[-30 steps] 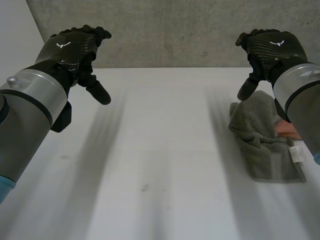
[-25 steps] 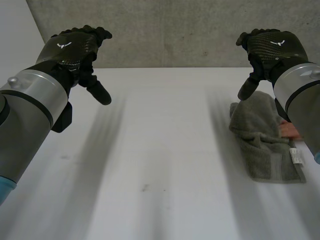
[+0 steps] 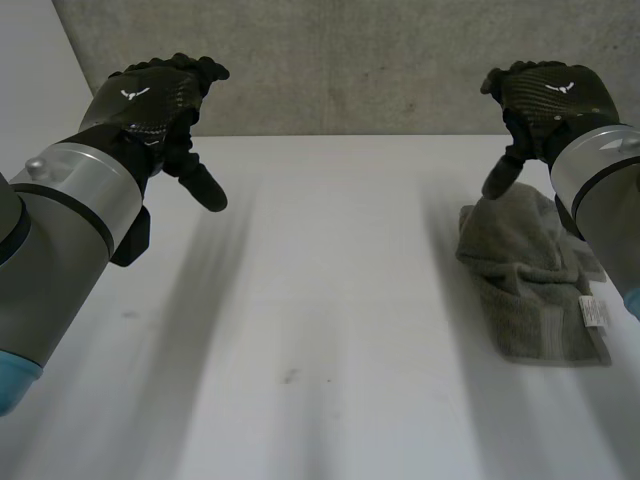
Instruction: Fold the towel.
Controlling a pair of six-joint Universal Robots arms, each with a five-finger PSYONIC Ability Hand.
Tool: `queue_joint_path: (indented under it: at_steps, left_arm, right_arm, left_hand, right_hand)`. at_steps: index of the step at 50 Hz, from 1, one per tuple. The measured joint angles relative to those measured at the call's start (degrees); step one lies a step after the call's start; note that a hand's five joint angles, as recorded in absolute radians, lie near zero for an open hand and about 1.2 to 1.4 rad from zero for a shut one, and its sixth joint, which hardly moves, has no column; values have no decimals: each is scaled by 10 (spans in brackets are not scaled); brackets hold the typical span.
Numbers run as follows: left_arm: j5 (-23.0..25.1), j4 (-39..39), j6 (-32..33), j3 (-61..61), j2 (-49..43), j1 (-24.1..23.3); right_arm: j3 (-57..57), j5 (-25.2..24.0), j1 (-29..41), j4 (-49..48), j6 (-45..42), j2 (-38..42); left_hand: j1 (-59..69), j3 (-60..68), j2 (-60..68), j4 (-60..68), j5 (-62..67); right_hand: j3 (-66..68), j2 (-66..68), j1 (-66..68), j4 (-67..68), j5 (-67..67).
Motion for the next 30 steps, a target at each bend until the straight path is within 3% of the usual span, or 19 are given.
queue_joint_path:
  at_steps: [21, 26, 30]
  left_arm:
    - [0, 9, 1, 0, -3, 0]
    - [0, 11, 1, -1, -4, 0]
    - [0, 11, 1, -1, -4, 0]
  right_arm:
    - [-99, -23, -140, -34, -72, 276]
    - [-97, -39, -160, -73, -71, 303]
    - [-89, -65, -166, -91, -70, 306]
  left_hand:
    - [0, 0, 0, 0, 0]
    - [0, 0, 0, 0, 0]
    - [0, 0, 0, 0, 0]
  right_hand:
    - [15, 14, 17, 9, 12]
    - [436, 442, 446, 418, 436]
    - [602, 601, 617, 593, 611]
